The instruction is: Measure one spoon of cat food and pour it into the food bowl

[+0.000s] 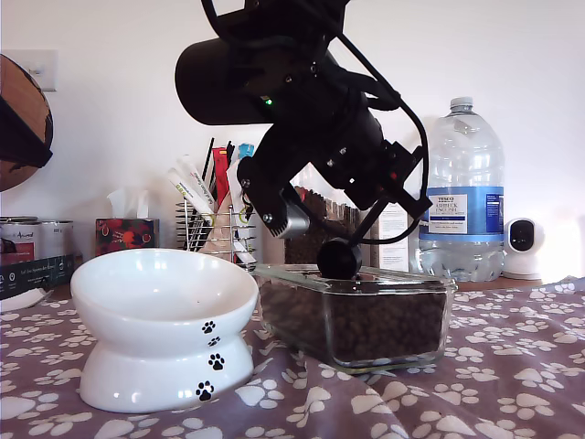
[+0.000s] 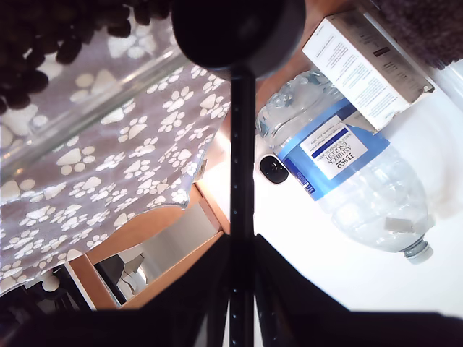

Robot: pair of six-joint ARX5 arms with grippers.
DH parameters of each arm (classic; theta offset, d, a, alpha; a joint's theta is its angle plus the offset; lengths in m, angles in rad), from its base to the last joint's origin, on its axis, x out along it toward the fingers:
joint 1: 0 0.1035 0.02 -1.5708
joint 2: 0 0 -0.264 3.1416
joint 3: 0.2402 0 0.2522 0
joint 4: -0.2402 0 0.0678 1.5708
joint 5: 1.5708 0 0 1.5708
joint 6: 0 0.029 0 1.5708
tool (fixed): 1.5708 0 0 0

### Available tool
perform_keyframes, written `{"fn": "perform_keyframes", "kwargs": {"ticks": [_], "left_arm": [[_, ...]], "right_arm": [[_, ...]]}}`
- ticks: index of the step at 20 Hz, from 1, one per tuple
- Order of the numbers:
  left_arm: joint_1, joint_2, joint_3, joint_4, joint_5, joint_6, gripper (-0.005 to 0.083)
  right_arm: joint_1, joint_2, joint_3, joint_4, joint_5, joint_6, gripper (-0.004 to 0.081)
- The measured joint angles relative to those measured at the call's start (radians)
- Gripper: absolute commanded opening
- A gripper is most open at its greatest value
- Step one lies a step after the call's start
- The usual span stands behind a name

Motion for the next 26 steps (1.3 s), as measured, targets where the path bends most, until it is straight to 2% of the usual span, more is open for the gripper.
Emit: {"fn": "perform_keyframes", "kwargs": {"ticks": [4, 9, 15, 23, 26], "left_arm": [[0.000, 0.000, 0.000, 0.000, 0.000, 0.000, -0.0019], [0.000, 0.000, 0.000, 0.001, 0.000, 0.000, -0.0019], [0.000, 0.000, 0.000, 0.000, 0.000, 0.000, -0.0019], [0.000, 0.000, 0.000, 0.000, 0.000, 0.000, -0.0019], [0.000, 0.000, 0.000, 0.000, 0.000, 0.000, -0.0019]], "right_arm": [[0.002, 0.002, -0.061, 0.003, 0.006, -0.016, -0.0013], [0.022, 0.003, -0.064, -0.002, -0.008, -0.011, -0.0013], [0.076, 0.003, -0.063, -0.066, -0.097, 0.019, -0.0013], [0.082, 0.003, -0.062, -0.158, -0.143, 0.100, -0.0013], [0.079, 0.002, -0.061, -0.184, -0.200, 0.196, -0.0013]]}}
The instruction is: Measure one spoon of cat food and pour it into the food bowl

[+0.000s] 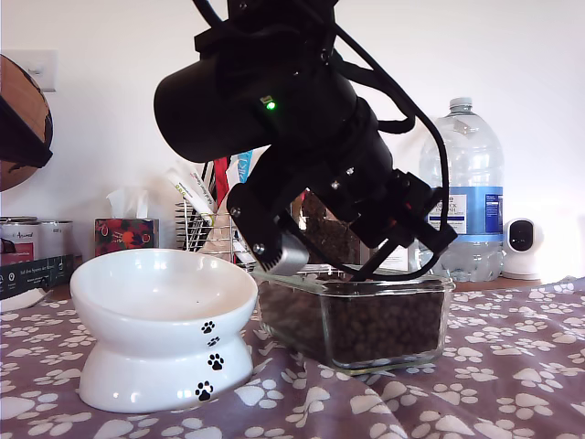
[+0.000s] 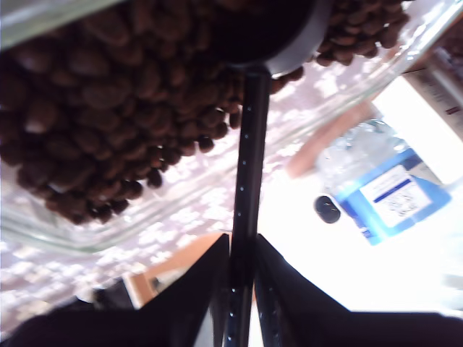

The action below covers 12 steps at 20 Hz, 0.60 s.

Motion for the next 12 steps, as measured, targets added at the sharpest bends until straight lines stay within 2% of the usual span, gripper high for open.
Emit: {"fn": "perform_keyframes", "kwargs": {"ticks": [6, 12], "left_arm": [[0.000, 0.000, 0.000, 0.000, 0.000, 0.000, -0.0019], [0.000, 0.000, 0.000, -0.001, 0.008, 0.000, -0.0019]], "right_arm": [[-0.008, 0.000, 0.001, -0.040, -0.171, 0.185, -0.0013], [-0.053, 0.000, 0.001, -0.085, -0.221, 0.306, -0.0013]]}}
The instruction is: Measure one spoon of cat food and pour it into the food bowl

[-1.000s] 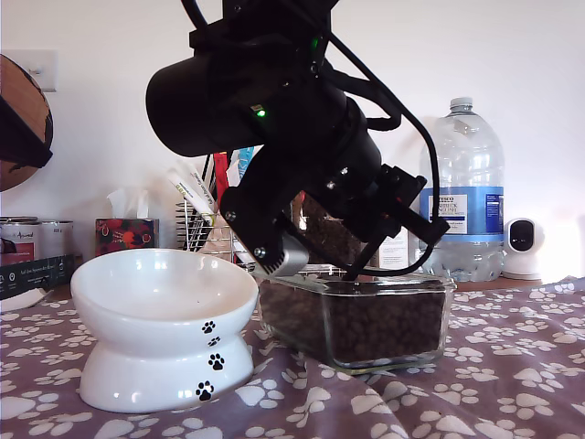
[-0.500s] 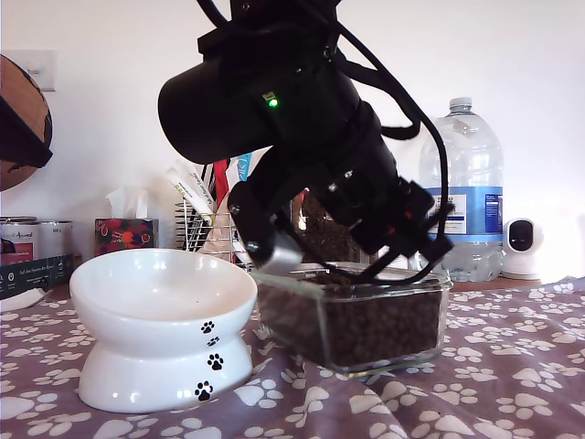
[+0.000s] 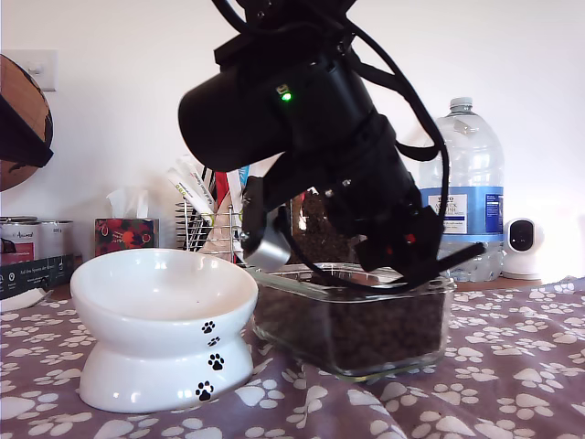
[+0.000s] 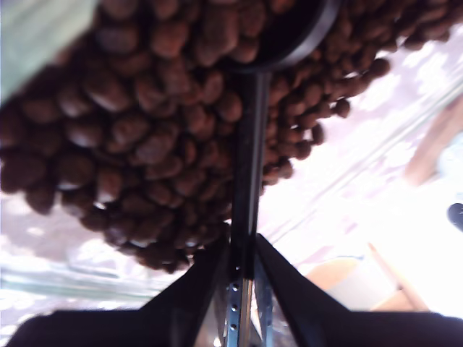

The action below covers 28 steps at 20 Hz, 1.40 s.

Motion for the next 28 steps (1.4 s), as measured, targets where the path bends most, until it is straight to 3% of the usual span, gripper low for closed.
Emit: {"fn": "perform_keyframes", "kwargs": {"ticks": [7, 13, 20, 28], "left_arm": [[0.000, 0.000, 0.000, 0.000, 0.003, 0.000, -0.0019], [0.000, 0.000, 0.000, 0.000, 0.003, 0.000, -0.0019], [0.000, 0.000, 0.000, -0.003, 0.003, 0.000, -0.0019], [0.000, 0.000, 0.000, -0.015, 0.019, 0.000, -0.0019]], "right_arm": [[-0.063, 0.002, -0.002, -0.084, -0.101, 0.147, -0.0013], [-0.062, 0.002, 0.008, -0.095, -0.125, 0.182, -0.0013], [-0.100, 0.006, 0.080, -0.161, -0.257, 0.253, -0.0013], [-0.135, 0.010, 0.105, -0.202, -0.325, 0.322, -0.0012]]}}
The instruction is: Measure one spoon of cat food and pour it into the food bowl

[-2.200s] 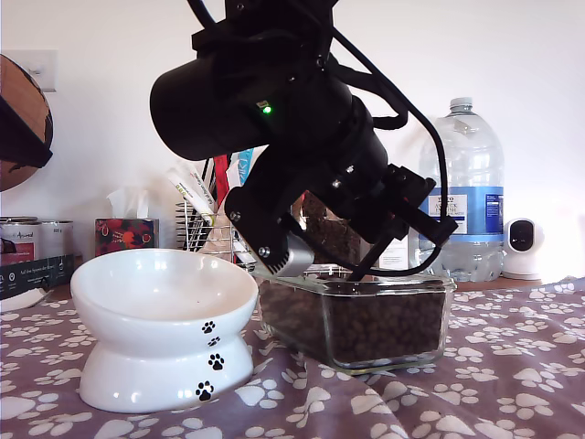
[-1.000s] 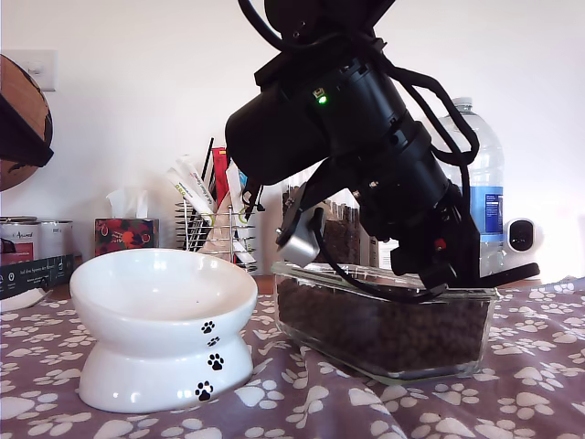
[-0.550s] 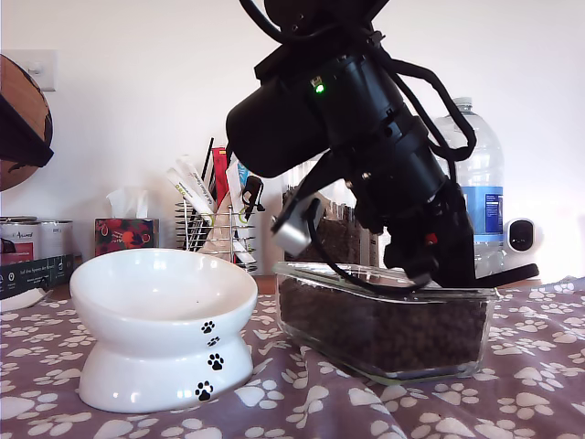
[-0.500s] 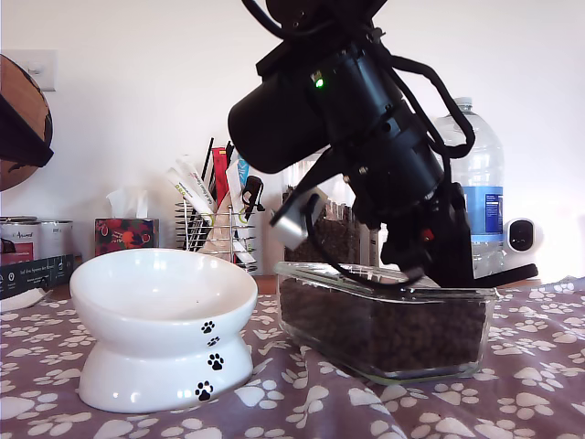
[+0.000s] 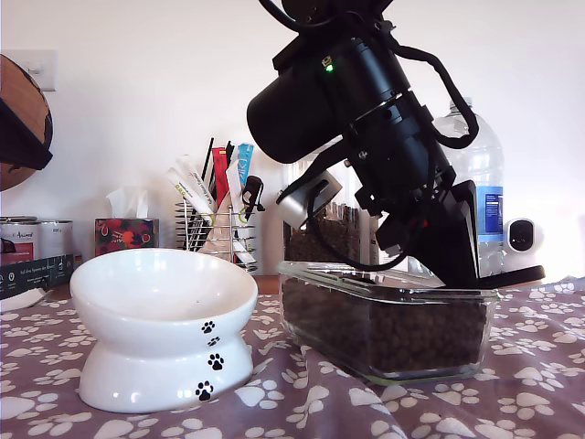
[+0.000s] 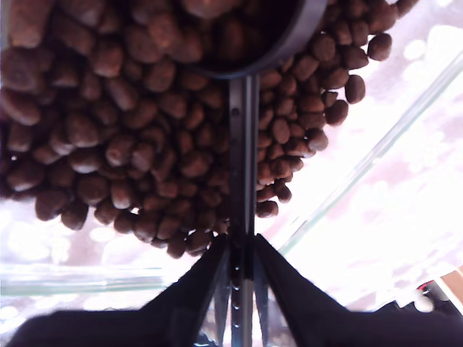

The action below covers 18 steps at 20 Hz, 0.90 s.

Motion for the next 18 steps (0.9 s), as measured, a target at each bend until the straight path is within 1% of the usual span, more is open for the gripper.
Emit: {"fn": "perform_keyframes", "kwargs": {"ticks": [5, 7, 11, 15, 18], "left_arm": [[0.000, 0.000, 0.000, 0.000, 0.011, 0.000, -0.0019], [0.000, 0.000, 0.000, 0.000, 0.013, 0.000, -0.0019], [0.000, 0.000, 0.000, 0.000, 0.019, 0.000, -0.0019], [0.000, 0.000, 0.000, 0.000, 0.023, 0.000, -0.0019], [0.000, 0.000, 0.000, 0.000, 0.026, 0.000, -0.0019]], "right_arm": [[-0.032, 0.000, 0.019, -0.019, -0.112, 0.065, -0.0013], [-0.044, 0.000, 0.026, -0.019, -0.145, 0.072, -0.0013], [-0.052, 0.000, 0.027, -0.020, -0.156, 0.089, -0.0013], [-0.078, 0.000, 0.034, -0.023, -0.198, 0.094, -0.0013], [-0.092, -0.001, 0.038, -0.023, -0.209, 0.108, -0.0013]]}}
